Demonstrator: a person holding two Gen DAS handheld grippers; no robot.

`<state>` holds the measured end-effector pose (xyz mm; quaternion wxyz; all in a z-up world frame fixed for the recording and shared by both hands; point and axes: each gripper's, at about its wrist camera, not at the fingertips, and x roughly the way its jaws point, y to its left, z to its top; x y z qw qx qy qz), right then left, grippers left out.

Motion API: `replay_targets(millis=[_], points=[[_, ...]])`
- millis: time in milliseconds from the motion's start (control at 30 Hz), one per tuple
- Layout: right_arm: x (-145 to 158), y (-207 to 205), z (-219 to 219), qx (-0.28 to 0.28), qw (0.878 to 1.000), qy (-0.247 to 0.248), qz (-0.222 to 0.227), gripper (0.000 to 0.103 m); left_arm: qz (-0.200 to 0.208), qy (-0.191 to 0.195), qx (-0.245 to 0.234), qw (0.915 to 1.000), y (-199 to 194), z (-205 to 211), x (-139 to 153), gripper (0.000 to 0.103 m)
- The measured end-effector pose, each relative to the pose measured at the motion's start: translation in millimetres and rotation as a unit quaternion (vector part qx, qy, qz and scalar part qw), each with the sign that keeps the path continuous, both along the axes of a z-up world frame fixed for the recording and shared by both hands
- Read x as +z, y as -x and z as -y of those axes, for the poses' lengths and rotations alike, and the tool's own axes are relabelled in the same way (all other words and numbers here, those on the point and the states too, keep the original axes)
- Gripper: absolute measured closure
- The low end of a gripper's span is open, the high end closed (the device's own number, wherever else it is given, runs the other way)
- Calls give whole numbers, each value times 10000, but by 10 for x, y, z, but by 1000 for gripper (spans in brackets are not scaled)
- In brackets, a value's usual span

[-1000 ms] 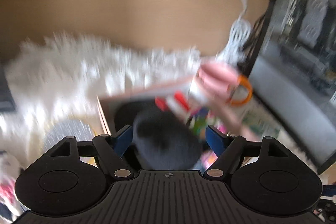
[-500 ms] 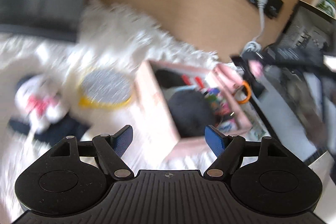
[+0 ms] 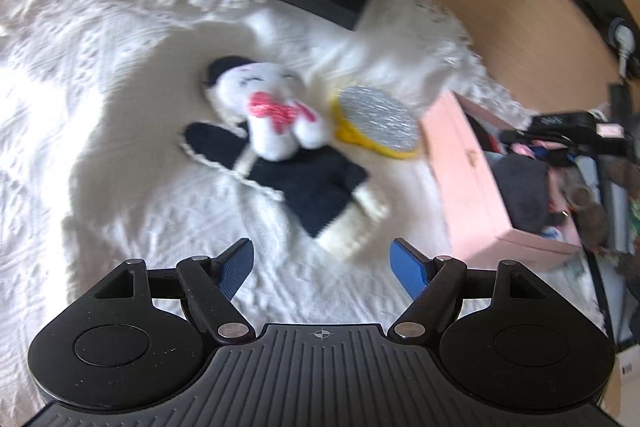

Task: Organize soft objects
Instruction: 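Lower the flower strap into the pink box and open the right gripper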

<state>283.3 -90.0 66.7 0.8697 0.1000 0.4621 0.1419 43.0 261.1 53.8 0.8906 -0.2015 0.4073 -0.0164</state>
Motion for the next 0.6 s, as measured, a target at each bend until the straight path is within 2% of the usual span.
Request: replay_targets(millis=[67, 133, 300, 400, 500, 600], points=[[42, 76, 40, 7, 9999, -119, 40, 52, -22, -13, 162, 9999, -15, -56, -10, 23], [155, 201, 40, 127, 9995, -28, 286, 49, -6, -44, 299, 9995, -44, -107, 2, 23], [584, 570, 58, 372, 9908, 584, 1165, 38, 158, -158, 483, 9986, -131, -236, 84, 23], [817, 662, 93, 335, 9848, 792, 1511, 33, 242, -172, 613, 9977, -187, -297, 123, 23], [992, 629, 105, 301, 9847, 702, 1569, 32, 306, -221, 634, 9973, -213, -318, 145, 23], [1086, 566, -23, 421, 9879, 447, 1427, 32, 320, -258, 601, 9973, -201, -334, 128, 23]])
